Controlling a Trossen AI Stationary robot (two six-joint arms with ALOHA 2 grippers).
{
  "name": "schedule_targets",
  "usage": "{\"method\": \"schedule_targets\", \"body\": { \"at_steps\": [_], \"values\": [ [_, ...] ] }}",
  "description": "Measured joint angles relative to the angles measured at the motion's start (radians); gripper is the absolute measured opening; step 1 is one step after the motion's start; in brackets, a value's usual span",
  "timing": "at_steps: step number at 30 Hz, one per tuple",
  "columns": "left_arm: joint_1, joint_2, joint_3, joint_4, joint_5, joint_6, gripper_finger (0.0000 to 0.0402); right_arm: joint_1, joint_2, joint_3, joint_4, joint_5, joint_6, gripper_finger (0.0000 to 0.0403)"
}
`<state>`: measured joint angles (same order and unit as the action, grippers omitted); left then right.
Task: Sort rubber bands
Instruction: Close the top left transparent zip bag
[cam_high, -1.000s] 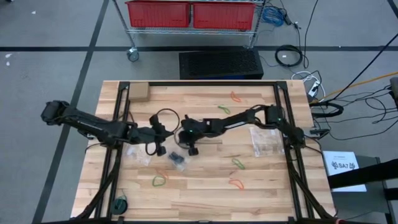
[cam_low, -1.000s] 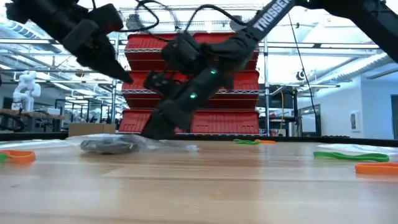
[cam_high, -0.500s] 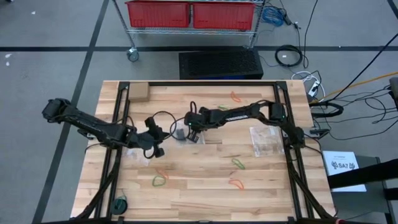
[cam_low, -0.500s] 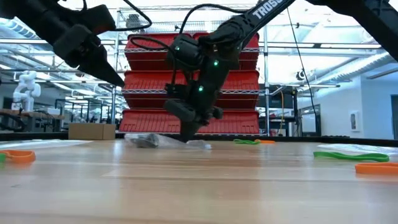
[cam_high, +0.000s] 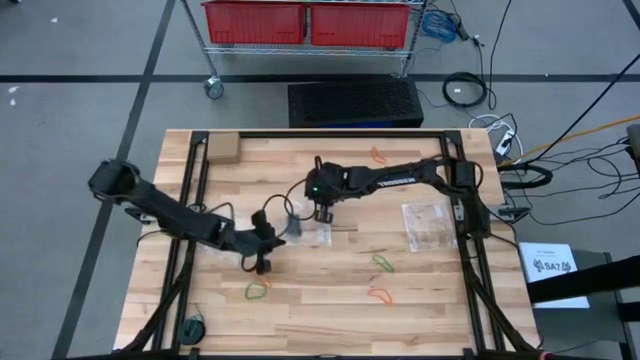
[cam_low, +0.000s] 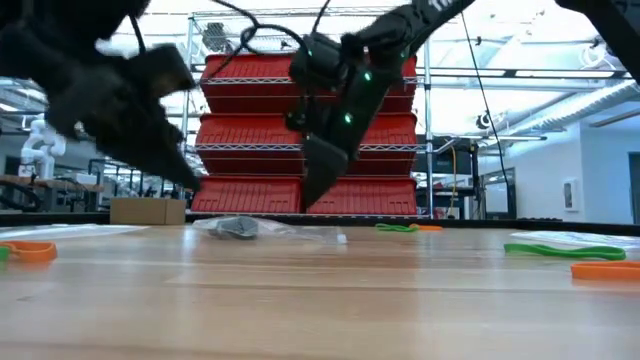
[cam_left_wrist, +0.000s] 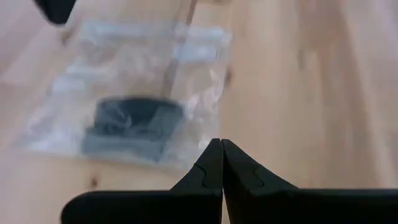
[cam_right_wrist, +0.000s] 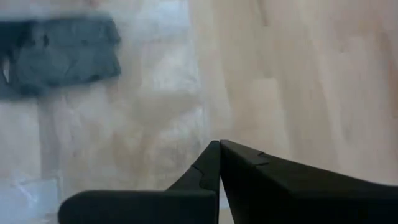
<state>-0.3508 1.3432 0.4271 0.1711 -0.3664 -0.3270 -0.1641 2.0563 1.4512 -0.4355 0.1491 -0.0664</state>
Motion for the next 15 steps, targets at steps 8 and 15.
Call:
{"method": "schedule_targets", "body": {
  "at_steps": [8, 15],
  "values": [
    [0.072, 0.170, -0.001, 0.042, -0.035, -0.009, 0.0001, 0.003, -0.008, -0.172, 0.105, 0.001, 0.097, 0.0000],
    [0.148, 0.171, 0.000, 0.062, -0.069, 0.044, 0.0001, 0.096, -0.048, -0.199, 0.040, -0.009, 0.353, 0.0000]
  ]
}}
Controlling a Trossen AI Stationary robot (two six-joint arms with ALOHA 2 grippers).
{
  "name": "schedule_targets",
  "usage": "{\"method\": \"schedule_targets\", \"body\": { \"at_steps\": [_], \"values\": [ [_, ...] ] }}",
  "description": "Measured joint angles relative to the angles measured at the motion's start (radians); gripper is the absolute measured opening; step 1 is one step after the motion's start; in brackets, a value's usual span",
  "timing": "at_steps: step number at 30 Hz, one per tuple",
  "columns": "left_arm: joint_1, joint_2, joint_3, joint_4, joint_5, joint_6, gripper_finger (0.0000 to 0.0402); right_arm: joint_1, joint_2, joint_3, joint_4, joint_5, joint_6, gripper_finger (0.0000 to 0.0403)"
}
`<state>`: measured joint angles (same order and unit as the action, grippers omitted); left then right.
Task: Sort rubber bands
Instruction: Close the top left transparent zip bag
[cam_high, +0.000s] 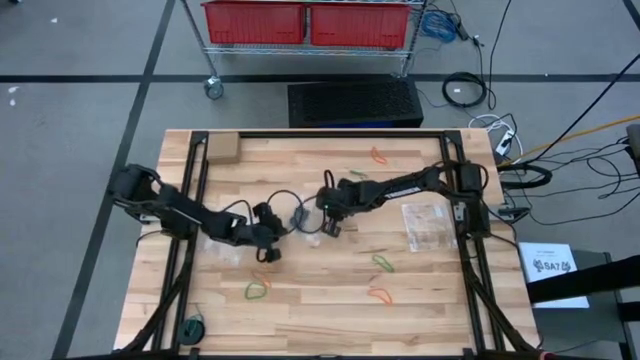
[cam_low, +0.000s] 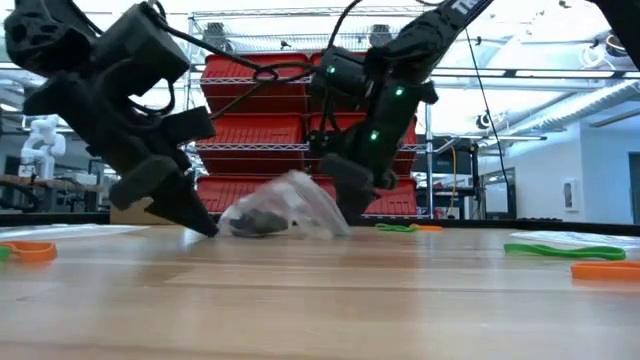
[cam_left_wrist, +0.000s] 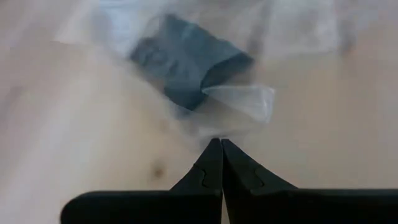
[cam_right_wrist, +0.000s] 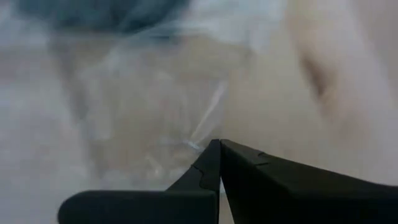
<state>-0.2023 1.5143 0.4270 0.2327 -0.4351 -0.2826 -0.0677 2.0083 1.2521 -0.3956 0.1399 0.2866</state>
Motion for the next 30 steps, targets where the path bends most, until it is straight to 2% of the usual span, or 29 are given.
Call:
{"method": "schedule_targets", "body": {
  "at_steps": [4, 8, 11, 14, 20, 26, 30],
  "values": [
    [0.044, -0.048, -0.001, -0.055, -0.038, 0.042, 0.0001, 0.063, -0.057, -0.008, -0.043, -0.012, 0.084, 0.0000],
    [0.077, -0.130, -0.001, -0.168, -0.076, 0.061, 0.0001, 0.113, -0.136, -0.003, -0.073, 0.107, 0.083, 0.0000],
    [0.086, -0.210, -0.001, -0.276, -0.105, 0.056, 0.0001, 0.137, -0.171, -0.005, -0.094, 0.170, 0.008, 0.0000],
    [0.083, -0.289, -0.001, -0.336, -0.106, 0.053, 0.0001, 0.180, -0.185, -0.001, -0.017, 0.169, -0.136, 0.0006],
    [0.049, -0.405, -0.001, -0.372, -0.104, 0.052, 0.0001, 0.290, -0.077, -0.003, 0.057, 0.243, -0.360, 0.0040],
    [0.025, -0.434, -0.001, -0.373, -0.101, 0.051, 0.0001, 0.348, 0.013, -0.003, 0.126, 0.267, -0.419, 0.0092],
    [0.023, -0.433, -0.001, -0.372, -0.100, 0.049, 0.0001, 0.354, 0.041, -0.002, 0.179, 0.333, -0.444, 0.0134]
  ]
}}
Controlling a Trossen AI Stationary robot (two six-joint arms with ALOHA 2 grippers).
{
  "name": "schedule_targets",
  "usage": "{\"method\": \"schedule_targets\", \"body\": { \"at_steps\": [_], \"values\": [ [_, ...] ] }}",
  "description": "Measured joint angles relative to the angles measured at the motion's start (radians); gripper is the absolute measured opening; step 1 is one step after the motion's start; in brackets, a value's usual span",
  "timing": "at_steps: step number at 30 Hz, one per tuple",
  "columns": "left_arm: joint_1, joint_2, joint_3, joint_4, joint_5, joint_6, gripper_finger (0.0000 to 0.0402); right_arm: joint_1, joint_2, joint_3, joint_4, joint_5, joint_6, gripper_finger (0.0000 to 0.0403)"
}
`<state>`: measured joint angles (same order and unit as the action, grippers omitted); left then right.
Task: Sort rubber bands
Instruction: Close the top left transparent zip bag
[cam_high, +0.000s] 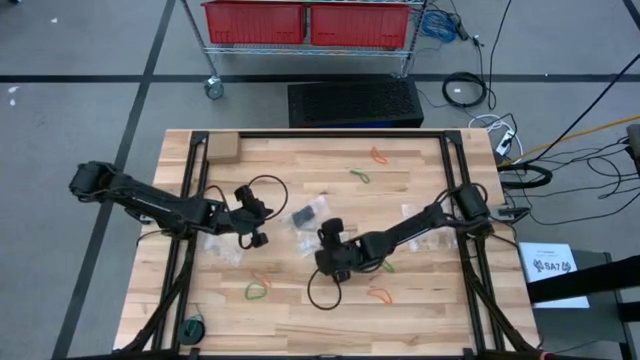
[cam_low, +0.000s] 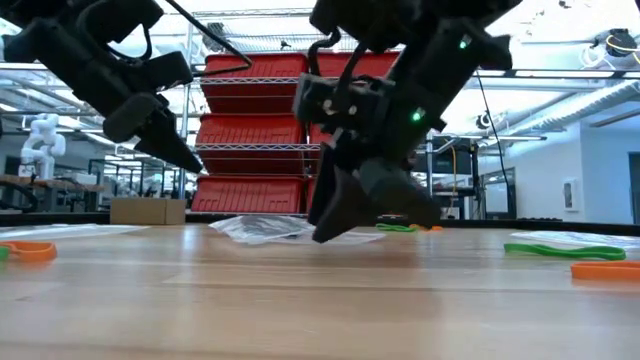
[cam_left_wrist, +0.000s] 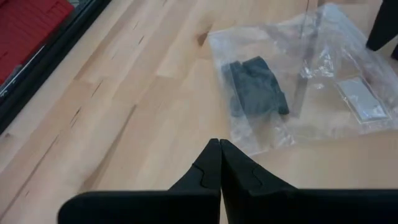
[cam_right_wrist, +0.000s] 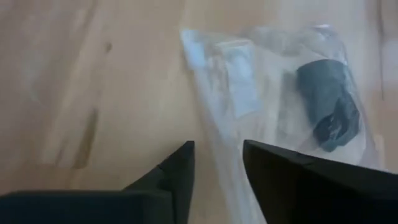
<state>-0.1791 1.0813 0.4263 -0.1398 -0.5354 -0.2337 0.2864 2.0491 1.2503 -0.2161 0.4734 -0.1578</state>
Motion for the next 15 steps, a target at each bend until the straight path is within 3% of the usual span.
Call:
{"method": "schedule_targets", "body": {
  "at_steps": [4, 7, 10, 13, 15],
  "values": [
    [0.000, 0.000, 0.000, 0.002, 0.000, 0.000, 0.0001, -0.025, 0.035, 0.004, 0.032, -0.005, -0.013, 0.0157],
    [0.000, 0.000, 0.000, 0.001, 0.003, 0.000, 0.0001, -0.035, 0.065, 0.006, 0.043, -0.004, -0.031, 0.0147],
    [0.000, 0.000, 0.000, 0.003, 0.009, -0.012, 0.0001, -0.039, 0.073, 0.006, 0.062, -0.001, -0.046, 0.0103],
    [0.000, 0.000, 0.000, 0.004, 0.009, -0.020, 0.0001, -0.034, 0.066, 0.012, 0.072, 0.002, -0.065, 0.0029],
    [0.000, 0.000, 0.000, 0.014, 0.010, -0.020, 0.0001, -0.032, 0.068, 0.034, 0.054, 0.021, -0.084, 0.0011]
  ]
}}
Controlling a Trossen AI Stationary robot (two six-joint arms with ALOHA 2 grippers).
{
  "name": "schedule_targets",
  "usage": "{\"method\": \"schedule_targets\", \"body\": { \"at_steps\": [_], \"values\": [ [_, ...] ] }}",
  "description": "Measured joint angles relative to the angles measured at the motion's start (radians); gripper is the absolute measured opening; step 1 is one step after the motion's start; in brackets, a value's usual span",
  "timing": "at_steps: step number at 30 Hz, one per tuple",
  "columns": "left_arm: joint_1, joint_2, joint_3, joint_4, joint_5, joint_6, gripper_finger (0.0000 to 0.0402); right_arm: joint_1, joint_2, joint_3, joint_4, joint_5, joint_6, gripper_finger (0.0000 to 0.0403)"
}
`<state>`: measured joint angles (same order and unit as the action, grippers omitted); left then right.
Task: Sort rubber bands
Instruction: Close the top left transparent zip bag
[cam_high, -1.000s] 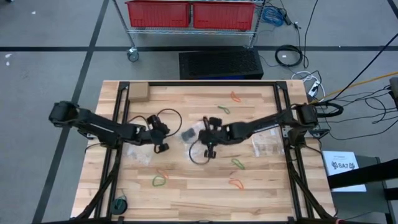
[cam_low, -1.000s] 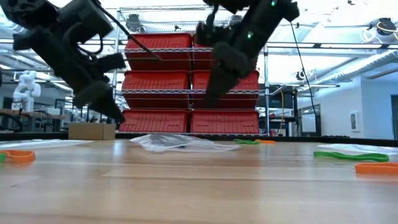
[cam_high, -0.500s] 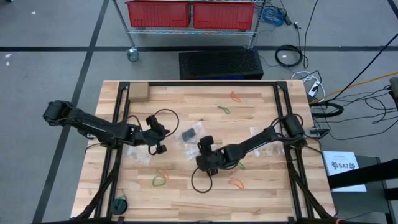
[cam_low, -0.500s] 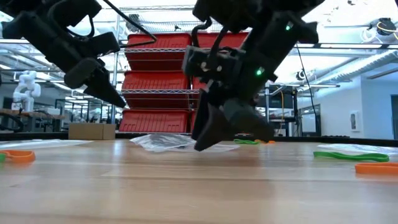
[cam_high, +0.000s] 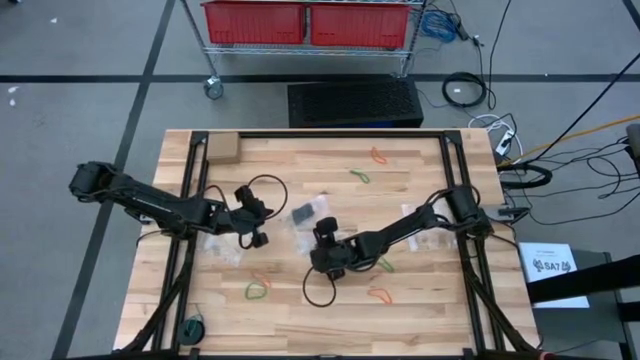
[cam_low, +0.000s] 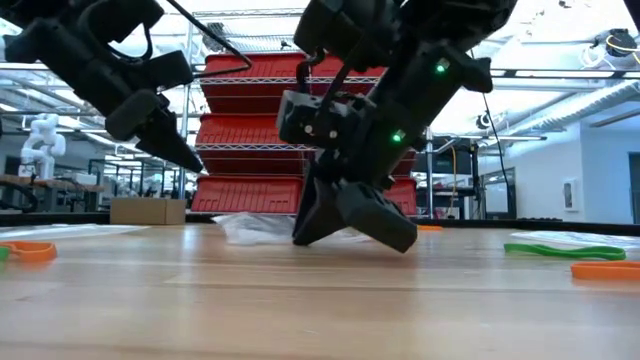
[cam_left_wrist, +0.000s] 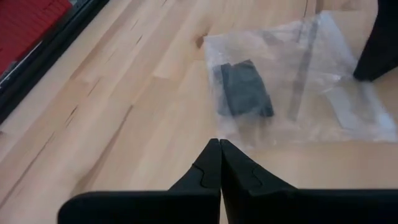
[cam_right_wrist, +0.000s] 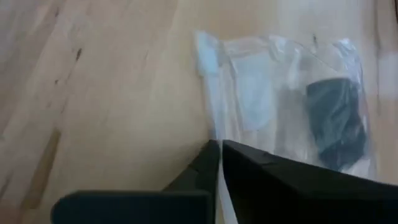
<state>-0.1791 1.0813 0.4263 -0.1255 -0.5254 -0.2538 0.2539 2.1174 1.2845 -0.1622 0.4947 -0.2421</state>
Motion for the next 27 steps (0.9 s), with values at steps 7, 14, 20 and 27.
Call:
{"method": "schedule_targets", "body": {
  "at_steps": [7, 14, 20, 27],
  "values": [
    [0.000, 0.000, 0.000, 0.069, 0.108, 0.076, 0.0003, 0.005, -0.062, 0.106, -0.139, 0.011, 0.025, 0.0001],
    [0.000, -0.012, 0.012, 0.155, 0.158, 0.159, 0.0019, -0.007, -0.206, 0.125, -0.243, 0.001, 0.108, 0.0000],
    [0.000, -0.041, 0.035, 0.210, 0.235, 0.185, 0.0075, -0.026, -0.310, 0.125, -0.306, 0.011, 0.168, 0.0000],
    [0.000, -0.044, 0.035, 0.346, 0.374, 0.165, 0.0139, -0.033, -0.340, 0.126, -0.307, 0.030, 0.170, 0.0000]
  ]
}}
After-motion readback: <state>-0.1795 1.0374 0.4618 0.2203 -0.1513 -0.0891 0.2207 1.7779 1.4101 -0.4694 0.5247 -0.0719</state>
